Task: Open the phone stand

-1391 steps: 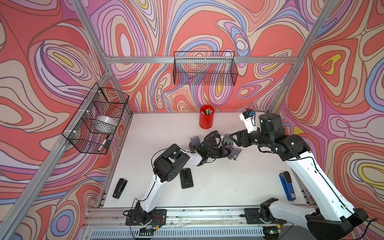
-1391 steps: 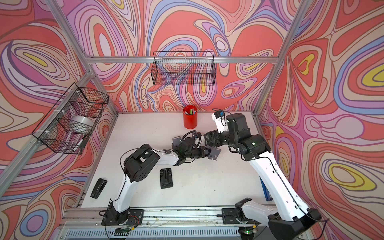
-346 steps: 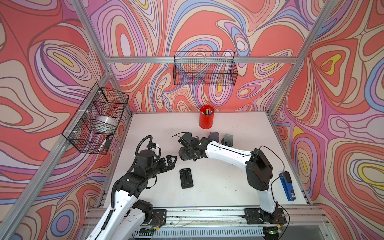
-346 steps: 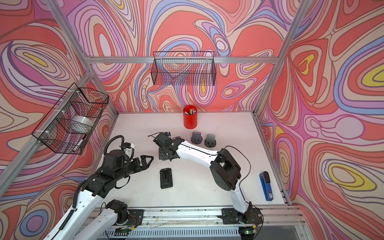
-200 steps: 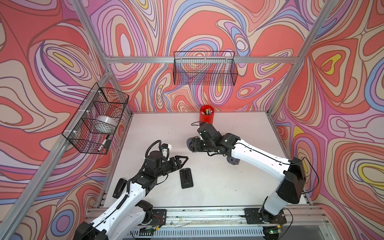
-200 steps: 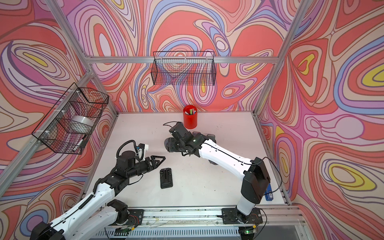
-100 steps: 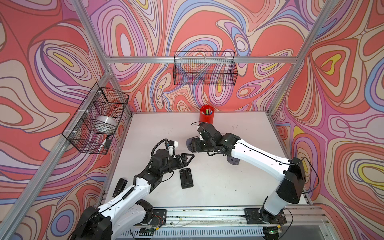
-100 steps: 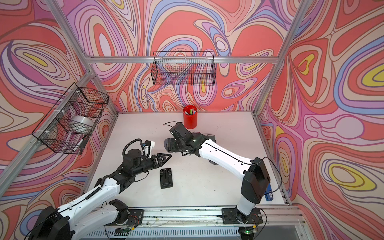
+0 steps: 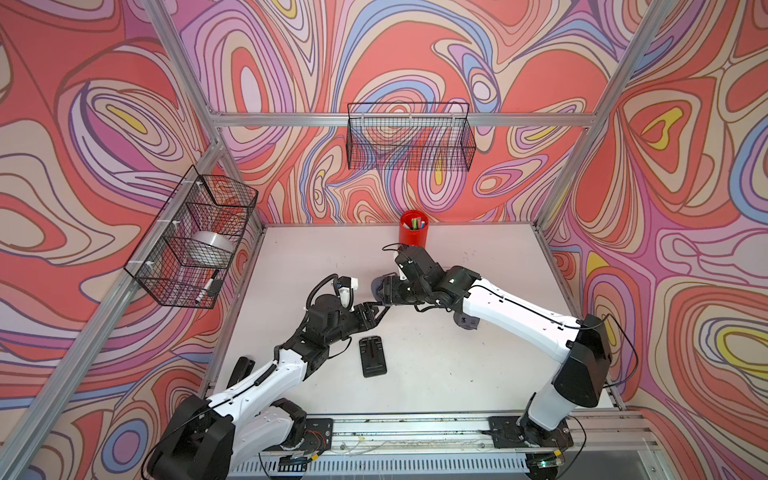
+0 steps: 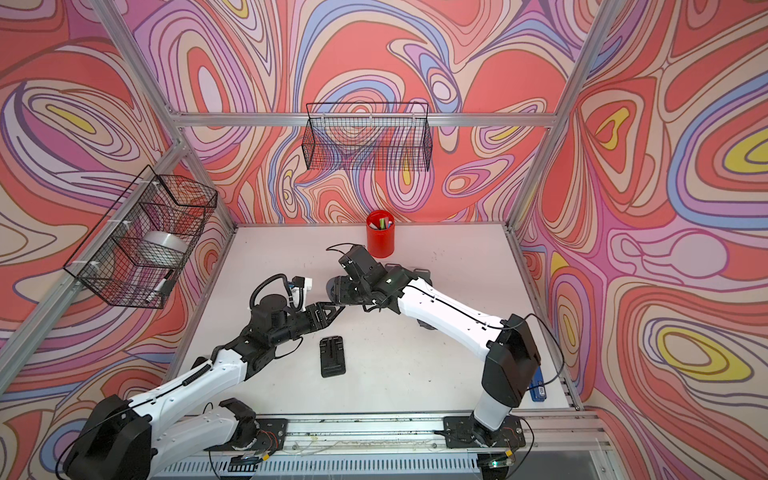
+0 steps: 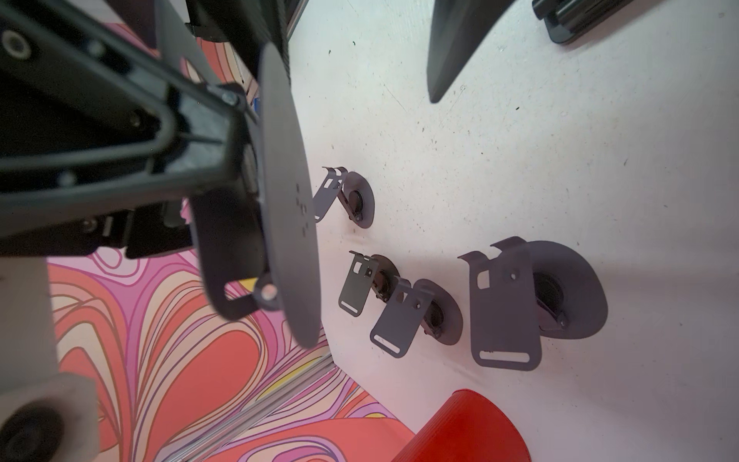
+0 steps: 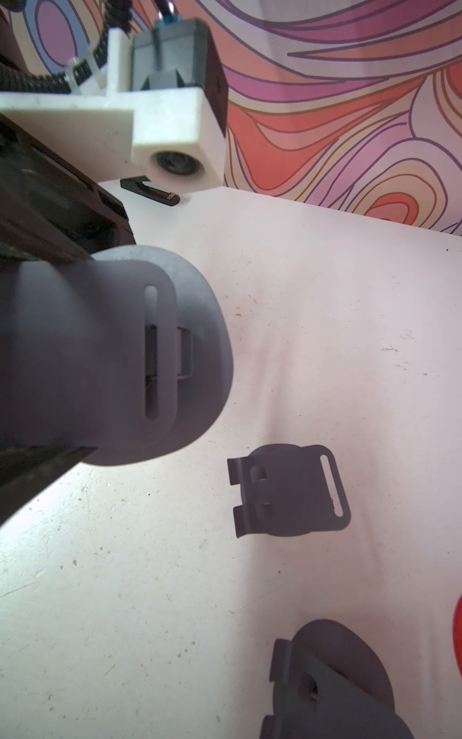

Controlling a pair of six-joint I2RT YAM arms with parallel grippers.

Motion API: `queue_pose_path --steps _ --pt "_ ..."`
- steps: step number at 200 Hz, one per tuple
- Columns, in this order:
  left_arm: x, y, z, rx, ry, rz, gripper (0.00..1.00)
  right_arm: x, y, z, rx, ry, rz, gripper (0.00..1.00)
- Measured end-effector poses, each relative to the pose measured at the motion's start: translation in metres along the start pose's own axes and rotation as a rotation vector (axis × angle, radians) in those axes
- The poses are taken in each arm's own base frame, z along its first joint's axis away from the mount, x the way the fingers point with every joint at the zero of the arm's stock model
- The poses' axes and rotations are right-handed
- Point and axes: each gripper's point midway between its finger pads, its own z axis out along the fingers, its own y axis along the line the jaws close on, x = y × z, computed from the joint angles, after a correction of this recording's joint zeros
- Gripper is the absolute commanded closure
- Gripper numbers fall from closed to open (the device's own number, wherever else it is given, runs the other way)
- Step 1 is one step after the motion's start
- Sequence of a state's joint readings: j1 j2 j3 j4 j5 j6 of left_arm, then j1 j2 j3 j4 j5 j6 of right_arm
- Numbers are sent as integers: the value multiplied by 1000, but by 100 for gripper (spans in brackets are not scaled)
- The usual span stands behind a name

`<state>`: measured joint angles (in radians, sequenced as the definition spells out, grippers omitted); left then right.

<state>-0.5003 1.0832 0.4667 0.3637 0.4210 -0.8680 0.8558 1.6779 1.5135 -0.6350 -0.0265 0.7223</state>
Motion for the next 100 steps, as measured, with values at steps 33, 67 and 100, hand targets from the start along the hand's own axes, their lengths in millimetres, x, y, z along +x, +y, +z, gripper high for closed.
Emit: queue_pose_path --steps 33,67,100 --pt "-7 -3 5 12 -26 10 60 4 -2 2 -1 16 3 97" --pt "-11 -7 8 33 -38 21 82 4 -2 2 -2 18 4 98" --pt "-12 -14 10 60 -36 48 89 3 -3 2 -5 19 7 98"
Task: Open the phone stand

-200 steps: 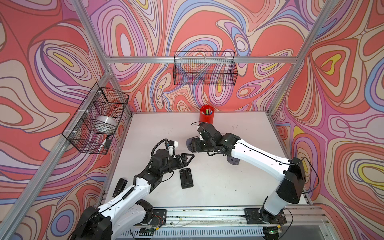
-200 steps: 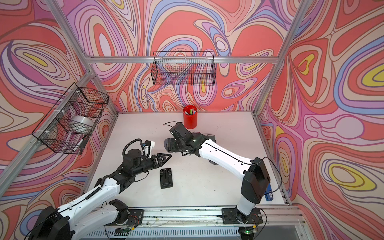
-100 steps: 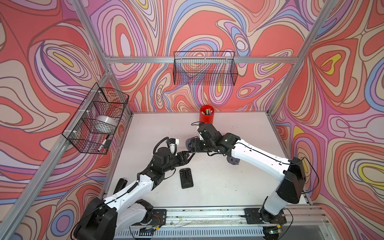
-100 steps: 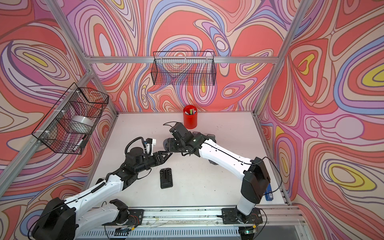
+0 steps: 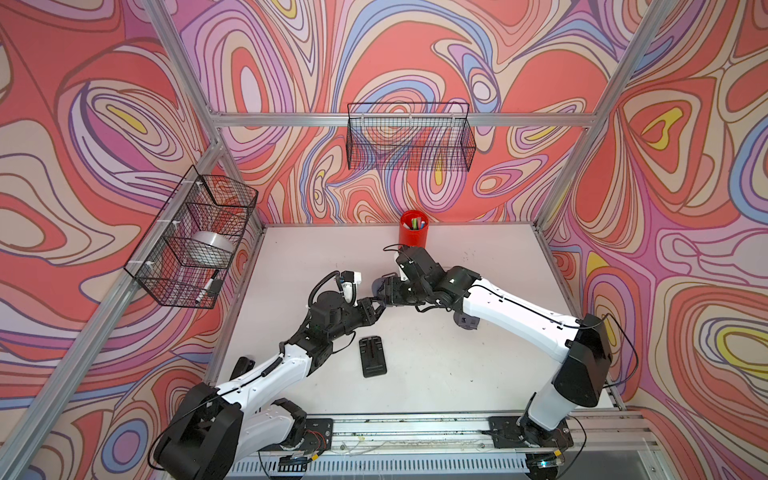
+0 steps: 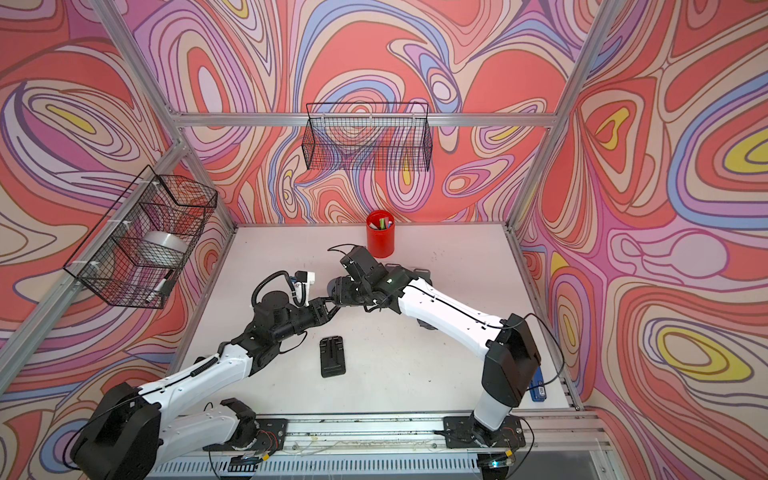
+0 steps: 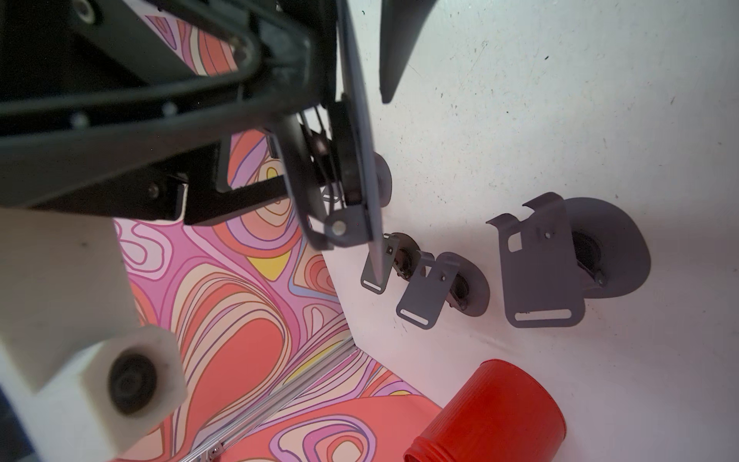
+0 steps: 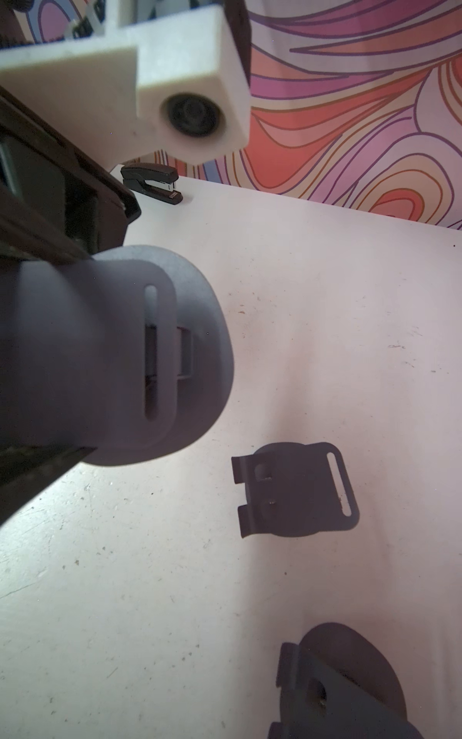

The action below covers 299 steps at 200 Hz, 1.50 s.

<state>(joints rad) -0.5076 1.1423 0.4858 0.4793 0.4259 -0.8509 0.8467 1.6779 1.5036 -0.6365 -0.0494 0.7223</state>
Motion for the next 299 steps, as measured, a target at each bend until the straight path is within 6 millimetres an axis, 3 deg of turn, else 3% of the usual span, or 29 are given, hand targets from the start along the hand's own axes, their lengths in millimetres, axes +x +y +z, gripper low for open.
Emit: queue_pose_path --steps 54,149,172,195,219,299 --pt "-2 -12 -1 43 -1 107 95 -4 1 -12 -31 54 14 100" --pt "-6 -21 -4 62 -19 310 96 -10 2 -47 -57 142 -24 100" --pt "-5 -21 -4 64 -15 342 89 -9 0 -52 -58 159 -38 100" --pt "-3 -19 -4 56 -5 342 71 -8 -1 -53 -56 167 -49 100" --pt "-3 -13 -5 37 1 313 59 -9 -2 -53 -57 163 -52 100" --pt "0 -7 -6 6 15 232 55 -4 -12 -43 -61 138 -46 100"
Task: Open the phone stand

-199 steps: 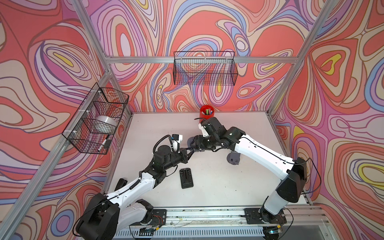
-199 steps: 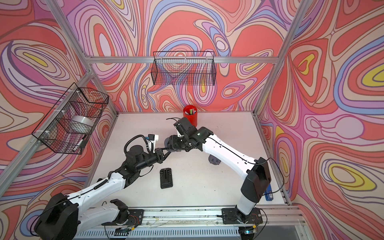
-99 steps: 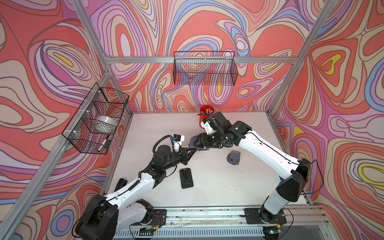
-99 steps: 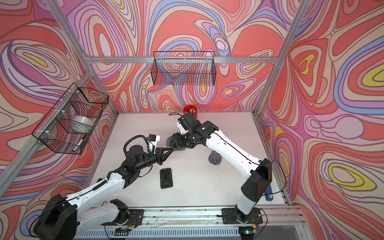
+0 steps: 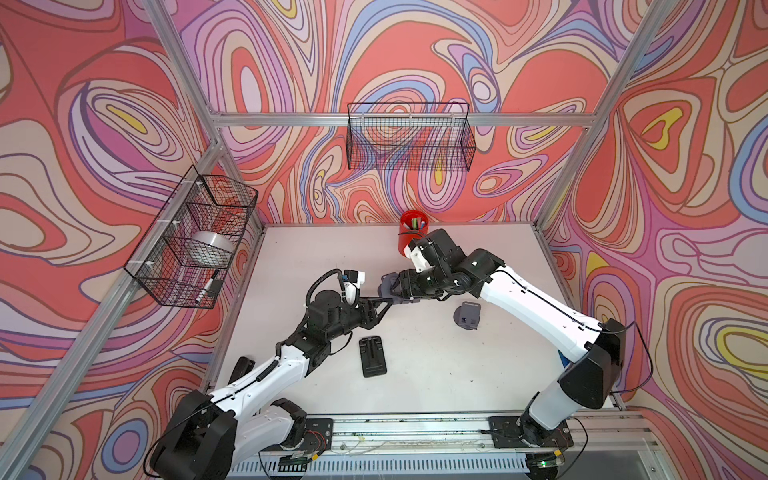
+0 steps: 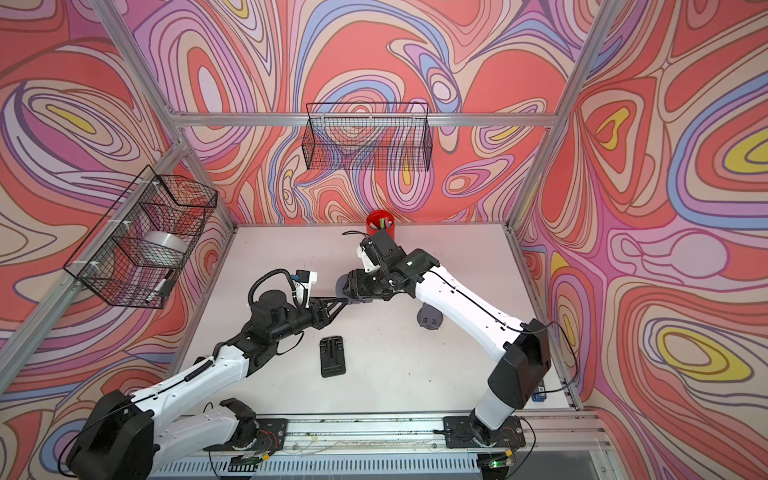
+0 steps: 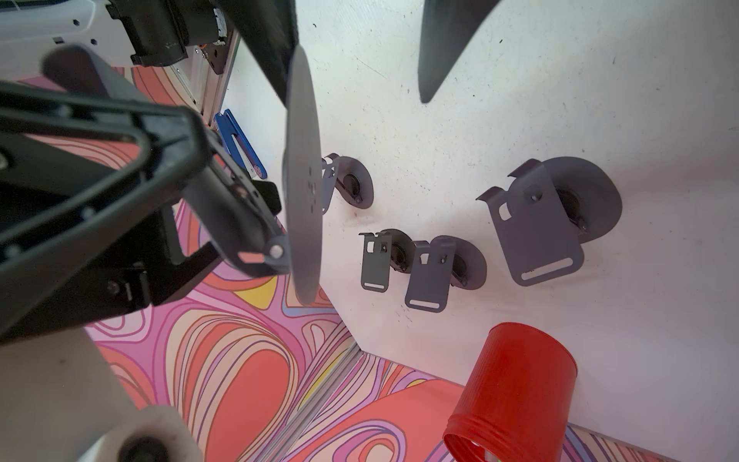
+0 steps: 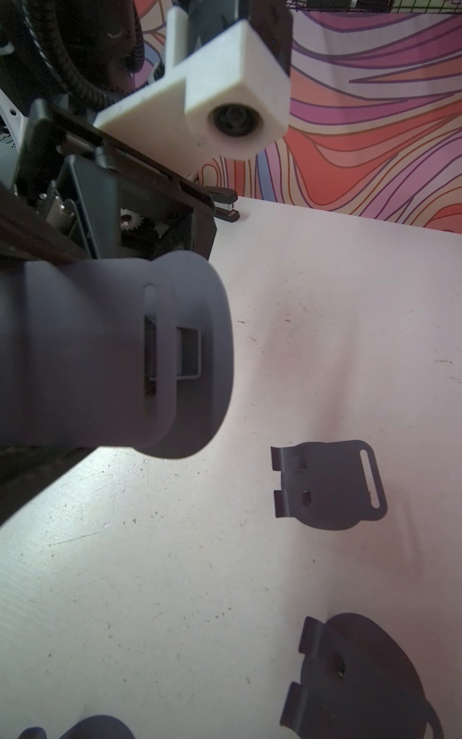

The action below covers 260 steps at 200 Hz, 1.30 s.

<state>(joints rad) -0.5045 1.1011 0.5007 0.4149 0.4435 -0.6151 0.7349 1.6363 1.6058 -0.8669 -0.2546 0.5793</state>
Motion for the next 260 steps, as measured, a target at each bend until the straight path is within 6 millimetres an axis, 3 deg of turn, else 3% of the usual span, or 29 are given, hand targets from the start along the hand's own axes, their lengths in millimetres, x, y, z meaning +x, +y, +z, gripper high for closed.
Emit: queue_pose_path --steps 91,217,260 --pt "-9 -17 6 44 -10 16 55 -5 4 1 -16 -22 -2 100" --pt "-19 -11 21 24 -23 11 62 -4 10 2 -27 -27 -11 100" --pt "-25 -14 21 25 -43 19 76 -3 11 2 -29 -25 -14 100"
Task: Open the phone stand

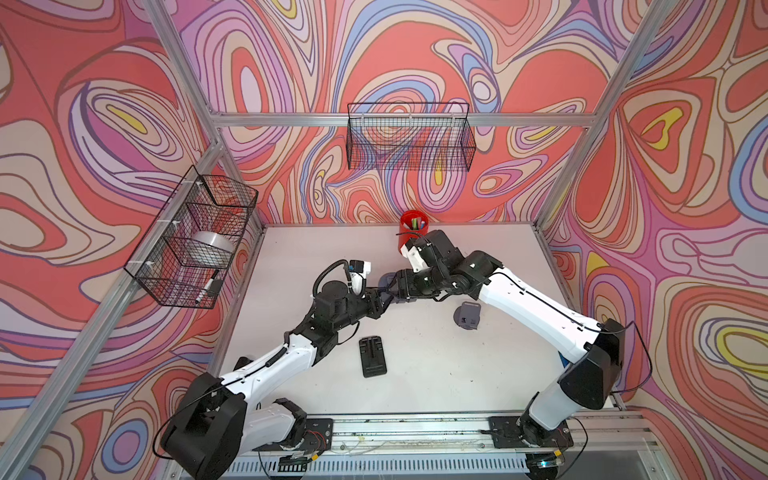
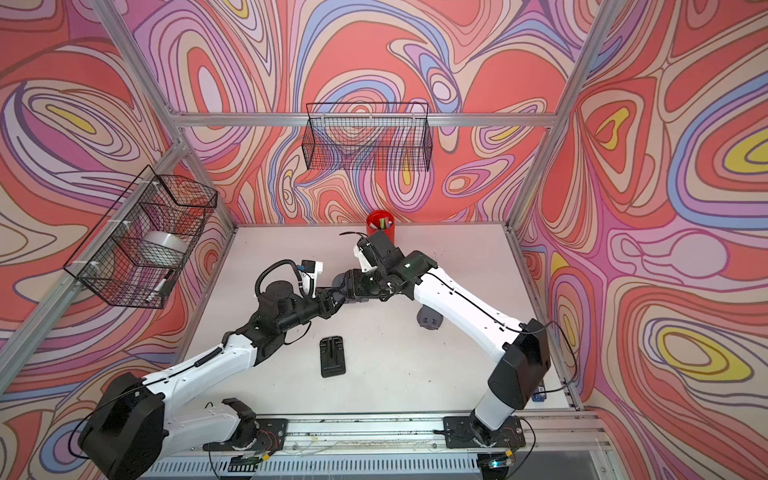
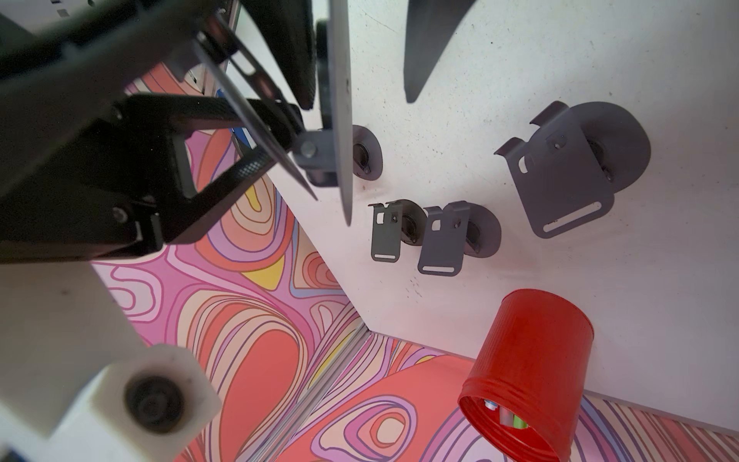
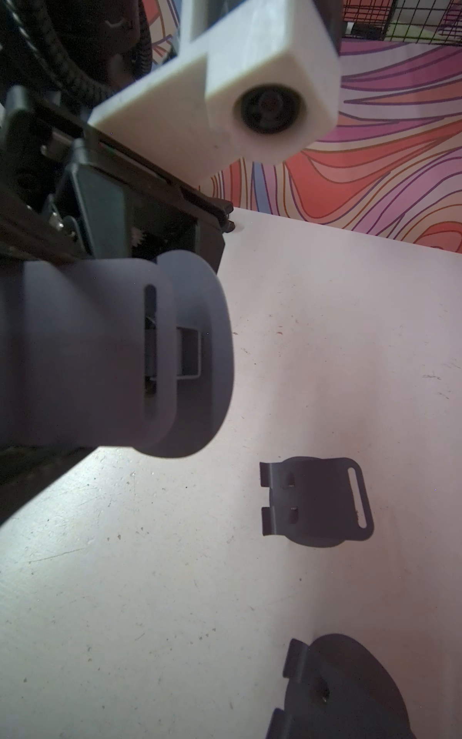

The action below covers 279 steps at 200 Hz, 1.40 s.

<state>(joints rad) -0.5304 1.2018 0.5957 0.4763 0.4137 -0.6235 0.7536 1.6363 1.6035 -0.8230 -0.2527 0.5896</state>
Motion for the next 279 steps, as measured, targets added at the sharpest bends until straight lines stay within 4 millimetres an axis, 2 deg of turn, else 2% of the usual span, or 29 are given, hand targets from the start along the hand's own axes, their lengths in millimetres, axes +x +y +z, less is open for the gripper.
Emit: queue_pose_path --steps 38,52,62,104,123,139,181,215,225,243,264,279 --pt "-3 -4 0 17 -11 7 100 0 0 0 -1 0 1 100" --pt "-4 -5 0 19 -14 5 100 -1 1 0 -3 -3 0 93" --pt "-4 -5 0 19 -15 4 100 -1 1 0 -6 -6 0 86" --pt "-6 -5 0 20 -21 6 100 -2 2 3 -15 -15 0 29" --pt "-6 -8 1 39 -20 20 100 -2 3 2 -26 -19 -3 15" --pt "-8 -11 1 50 -20 35 100 -2 5 -2 -32 -27 -7 10" --pt "-14 -24 3 99 -13 115 100 -8 14 -28 -56 -85 -42 9" --pt "-19 -31 8 174 24 176 100 -12 10 -49 -49 -116 -84 15" --pt "-20 -29 10 194 39 177 100 -16 5 -56 -46 -131 -88 20" --pt "-22 -28 15 243 71 159 100 -26 -7 -72 -53 -170 -92 35" --pt "-25 -33 22 327 102 123 100 -36 -27 -94 -73 -222 -75 67" --pt "-27 -41 27 400 113 92 100 -42 -41 -105 -106 -244 -53 74"
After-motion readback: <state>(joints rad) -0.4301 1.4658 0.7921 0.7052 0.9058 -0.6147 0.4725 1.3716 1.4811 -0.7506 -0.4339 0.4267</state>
